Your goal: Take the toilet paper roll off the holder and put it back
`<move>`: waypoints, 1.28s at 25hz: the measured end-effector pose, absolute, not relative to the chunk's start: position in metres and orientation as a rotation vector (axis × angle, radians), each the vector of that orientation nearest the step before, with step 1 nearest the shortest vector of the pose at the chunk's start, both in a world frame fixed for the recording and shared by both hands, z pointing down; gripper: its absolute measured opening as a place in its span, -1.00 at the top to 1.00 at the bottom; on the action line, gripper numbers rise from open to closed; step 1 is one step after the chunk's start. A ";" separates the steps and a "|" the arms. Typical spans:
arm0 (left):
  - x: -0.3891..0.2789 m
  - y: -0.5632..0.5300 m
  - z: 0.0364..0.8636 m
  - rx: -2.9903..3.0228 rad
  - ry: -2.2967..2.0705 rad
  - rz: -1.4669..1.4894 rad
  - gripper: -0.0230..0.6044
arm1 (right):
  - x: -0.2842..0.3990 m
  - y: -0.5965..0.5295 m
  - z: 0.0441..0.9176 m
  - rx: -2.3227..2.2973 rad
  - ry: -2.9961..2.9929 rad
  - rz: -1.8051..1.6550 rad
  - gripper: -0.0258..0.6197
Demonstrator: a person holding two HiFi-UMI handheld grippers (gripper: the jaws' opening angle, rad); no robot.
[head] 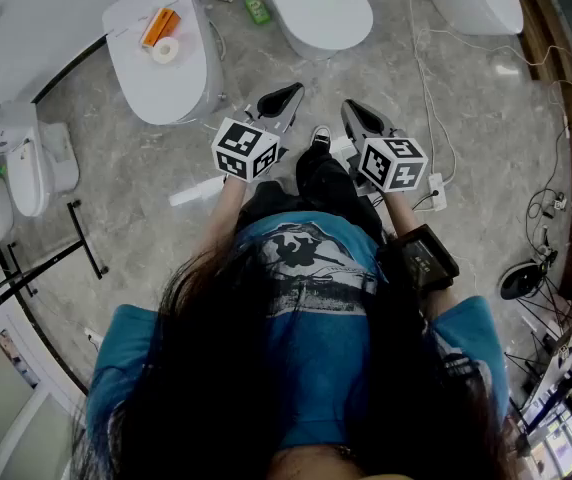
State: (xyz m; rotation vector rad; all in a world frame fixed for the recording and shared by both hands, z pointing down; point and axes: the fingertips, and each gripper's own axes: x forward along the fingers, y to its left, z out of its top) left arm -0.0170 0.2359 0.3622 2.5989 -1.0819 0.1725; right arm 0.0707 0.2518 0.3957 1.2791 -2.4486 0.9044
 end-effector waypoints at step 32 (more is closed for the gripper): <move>0.027 -0.041 0.408 2.525 -1.116 0.323 0.92 | 0.140 -0.038 0.447 1.131 -2.405 0.936 0.87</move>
